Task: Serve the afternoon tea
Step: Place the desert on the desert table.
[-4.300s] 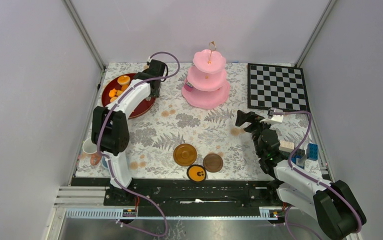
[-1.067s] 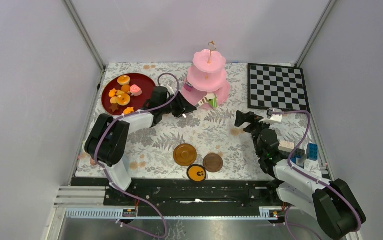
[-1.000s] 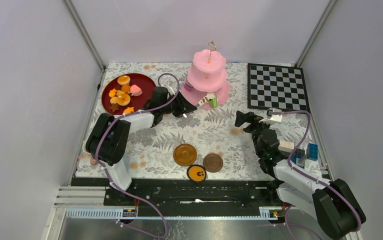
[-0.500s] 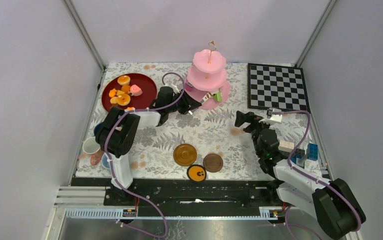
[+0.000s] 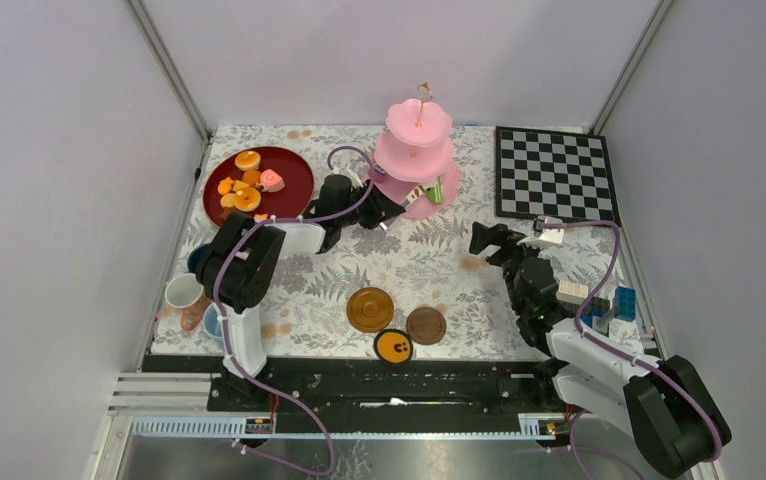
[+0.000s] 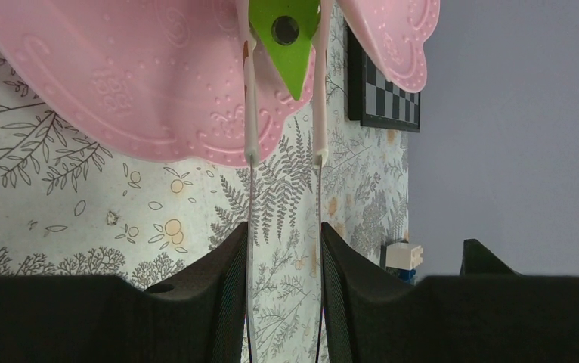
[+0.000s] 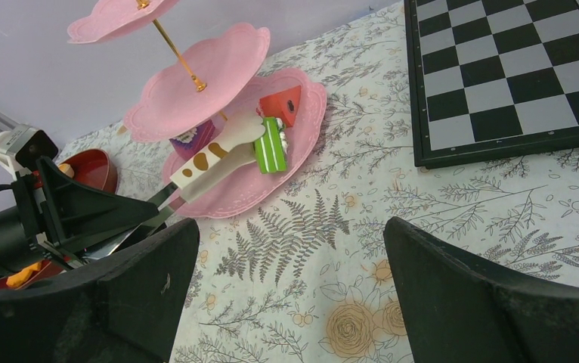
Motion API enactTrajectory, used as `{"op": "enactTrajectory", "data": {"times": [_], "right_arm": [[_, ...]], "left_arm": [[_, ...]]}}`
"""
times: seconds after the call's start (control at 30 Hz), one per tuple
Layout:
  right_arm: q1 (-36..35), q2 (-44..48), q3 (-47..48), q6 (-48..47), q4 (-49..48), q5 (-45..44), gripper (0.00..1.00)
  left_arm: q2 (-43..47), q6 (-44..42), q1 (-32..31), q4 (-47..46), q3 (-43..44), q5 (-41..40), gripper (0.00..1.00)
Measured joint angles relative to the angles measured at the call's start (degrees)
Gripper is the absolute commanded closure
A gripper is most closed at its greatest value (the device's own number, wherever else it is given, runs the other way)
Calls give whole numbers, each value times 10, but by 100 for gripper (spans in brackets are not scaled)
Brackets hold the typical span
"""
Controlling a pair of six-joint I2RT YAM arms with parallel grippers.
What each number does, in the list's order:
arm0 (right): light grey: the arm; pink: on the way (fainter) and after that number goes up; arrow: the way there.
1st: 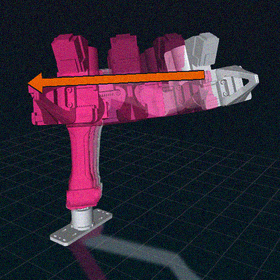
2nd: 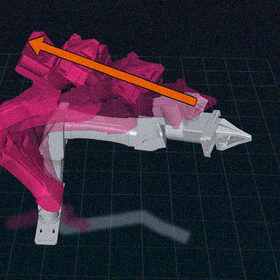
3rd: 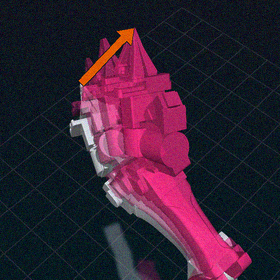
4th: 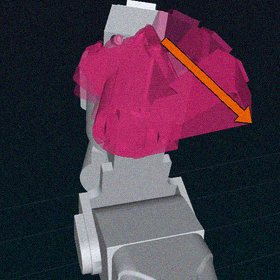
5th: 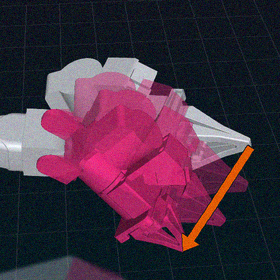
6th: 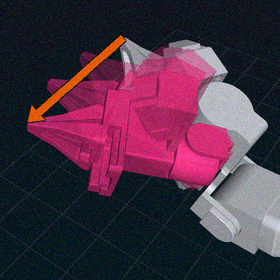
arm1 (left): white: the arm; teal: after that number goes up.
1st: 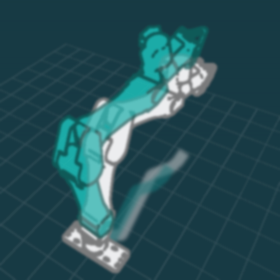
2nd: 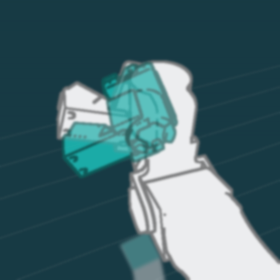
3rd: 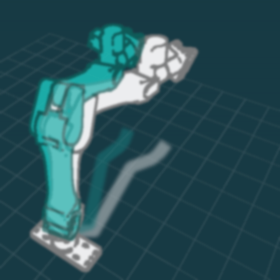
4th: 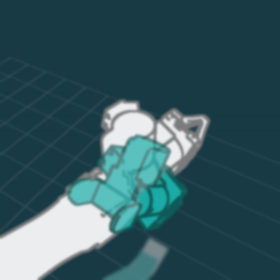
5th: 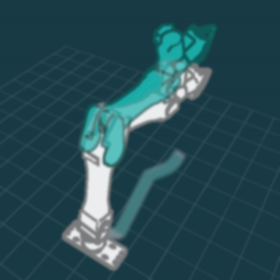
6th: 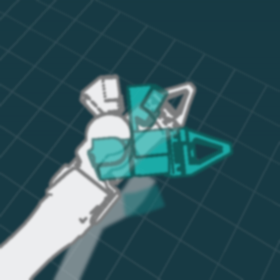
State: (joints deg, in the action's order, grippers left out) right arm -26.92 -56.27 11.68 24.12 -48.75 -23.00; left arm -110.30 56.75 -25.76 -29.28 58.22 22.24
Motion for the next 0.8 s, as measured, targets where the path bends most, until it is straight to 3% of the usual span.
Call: {"op": "enactTrajectory", "data": {"times": [0.43,0.8], "right_arm": [[0,0,0,0,0,0,0],[0,0,0,1,0,0,0]], "left_arm": [[-3,-46,0,37,20,-7,57],[13,-71,0,59,18,-17,52]]}}
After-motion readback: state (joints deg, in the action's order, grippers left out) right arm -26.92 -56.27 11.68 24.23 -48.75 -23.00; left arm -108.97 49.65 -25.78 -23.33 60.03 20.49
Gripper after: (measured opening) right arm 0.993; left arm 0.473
